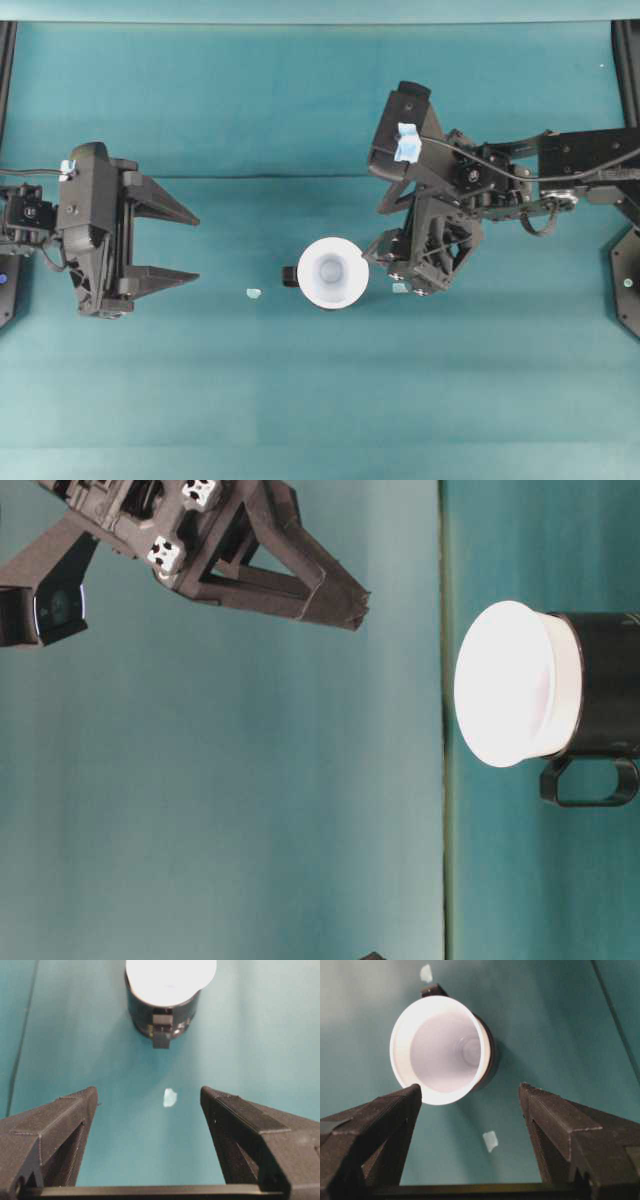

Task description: Put the paper cup into the moved cup holder.

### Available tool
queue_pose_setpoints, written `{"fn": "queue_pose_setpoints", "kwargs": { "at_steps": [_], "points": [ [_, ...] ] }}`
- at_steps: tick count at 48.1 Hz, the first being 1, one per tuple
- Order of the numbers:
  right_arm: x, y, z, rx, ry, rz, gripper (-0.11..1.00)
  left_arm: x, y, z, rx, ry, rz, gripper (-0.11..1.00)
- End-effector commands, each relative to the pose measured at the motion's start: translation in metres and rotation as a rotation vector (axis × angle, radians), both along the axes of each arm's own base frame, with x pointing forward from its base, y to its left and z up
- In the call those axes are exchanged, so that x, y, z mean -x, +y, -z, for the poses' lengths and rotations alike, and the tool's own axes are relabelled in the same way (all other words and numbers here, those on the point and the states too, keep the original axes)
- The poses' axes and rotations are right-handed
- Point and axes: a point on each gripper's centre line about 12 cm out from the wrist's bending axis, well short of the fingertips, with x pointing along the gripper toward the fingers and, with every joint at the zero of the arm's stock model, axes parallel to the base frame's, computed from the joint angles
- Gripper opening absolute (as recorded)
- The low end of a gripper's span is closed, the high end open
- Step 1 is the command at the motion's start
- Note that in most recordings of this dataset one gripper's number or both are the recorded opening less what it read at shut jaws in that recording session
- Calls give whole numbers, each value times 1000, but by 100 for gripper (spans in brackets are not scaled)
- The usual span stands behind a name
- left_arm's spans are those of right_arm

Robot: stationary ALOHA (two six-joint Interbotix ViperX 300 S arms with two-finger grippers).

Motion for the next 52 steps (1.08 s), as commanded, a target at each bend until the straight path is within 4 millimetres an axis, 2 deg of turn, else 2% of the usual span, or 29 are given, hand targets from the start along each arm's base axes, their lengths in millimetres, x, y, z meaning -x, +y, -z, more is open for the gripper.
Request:
{"fn": "queue_pose_setpoints", "kwargs": {
  "at_steps": [1, 52],
  "points": [
    [1, 1, -12, 3, -41, -3, 85, -3, 0, -4, 0, -12, 2, 85],
    [2, 1, -11, 3, -40, -3, 85, -4, -1, -1, -1, -3, 5, 85]
  ]
}}
